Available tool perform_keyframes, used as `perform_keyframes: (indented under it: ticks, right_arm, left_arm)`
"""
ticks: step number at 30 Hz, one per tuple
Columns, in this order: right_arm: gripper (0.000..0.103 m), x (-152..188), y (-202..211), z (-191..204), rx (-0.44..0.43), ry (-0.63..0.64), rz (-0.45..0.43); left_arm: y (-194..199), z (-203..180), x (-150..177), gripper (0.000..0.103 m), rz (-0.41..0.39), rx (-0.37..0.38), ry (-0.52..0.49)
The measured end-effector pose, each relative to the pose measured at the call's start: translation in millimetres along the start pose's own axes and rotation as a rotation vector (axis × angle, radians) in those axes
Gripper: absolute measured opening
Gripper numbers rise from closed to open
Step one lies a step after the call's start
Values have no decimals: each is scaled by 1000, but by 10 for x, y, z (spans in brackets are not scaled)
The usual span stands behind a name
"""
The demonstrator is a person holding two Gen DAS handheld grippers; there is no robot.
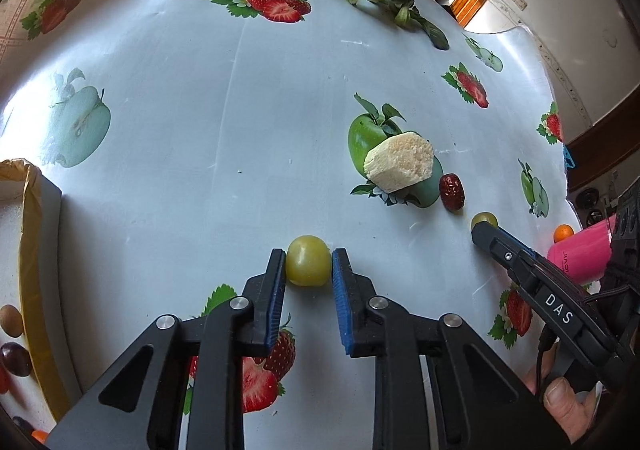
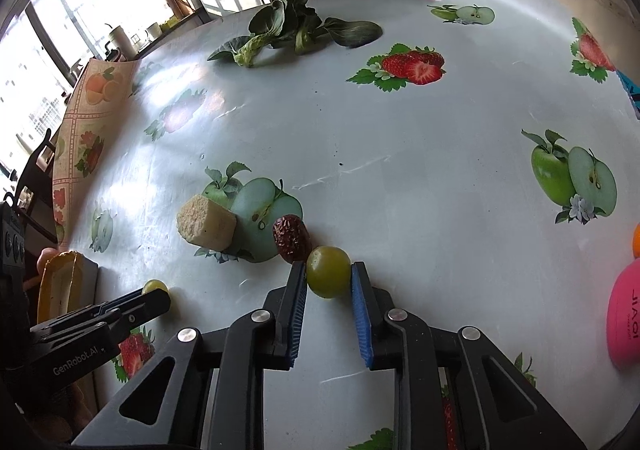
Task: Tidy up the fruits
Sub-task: 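Grasp a green grape with the left gripper while the right gripper grasps another grape, then carry both grapes into the yellow tray and open both grippers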
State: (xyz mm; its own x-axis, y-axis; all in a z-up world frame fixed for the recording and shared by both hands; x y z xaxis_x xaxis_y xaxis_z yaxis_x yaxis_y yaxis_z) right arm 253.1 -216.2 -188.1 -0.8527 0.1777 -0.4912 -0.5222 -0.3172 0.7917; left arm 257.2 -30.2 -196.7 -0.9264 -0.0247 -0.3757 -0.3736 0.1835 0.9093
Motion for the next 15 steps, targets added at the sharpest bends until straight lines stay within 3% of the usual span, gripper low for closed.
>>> perform_keyframes:
  ticks: [15]
  right_arm:
    - [22, 530, 486, 535, -93, 9, 9]
  left_arm:
    - [584, 198, 350, 20, -40, -7, 18]
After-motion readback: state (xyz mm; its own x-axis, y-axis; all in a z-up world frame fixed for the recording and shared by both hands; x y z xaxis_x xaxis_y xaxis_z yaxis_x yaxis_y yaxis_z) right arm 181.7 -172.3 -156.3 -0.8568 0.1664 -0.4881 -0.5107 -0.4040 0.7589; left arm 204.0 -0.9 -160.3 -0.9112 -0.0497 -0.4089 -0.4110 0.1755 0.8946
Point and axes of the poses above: each gripper's, at about its wrist camera, not at the fingertips, and y roughly against the way its jaws point, z to its left, x to its underside, the point moved 6 cm from there along -y, roughly the way its jaws point, and after that the axes turned 7 degrees about -x, right-handed, at the moved point
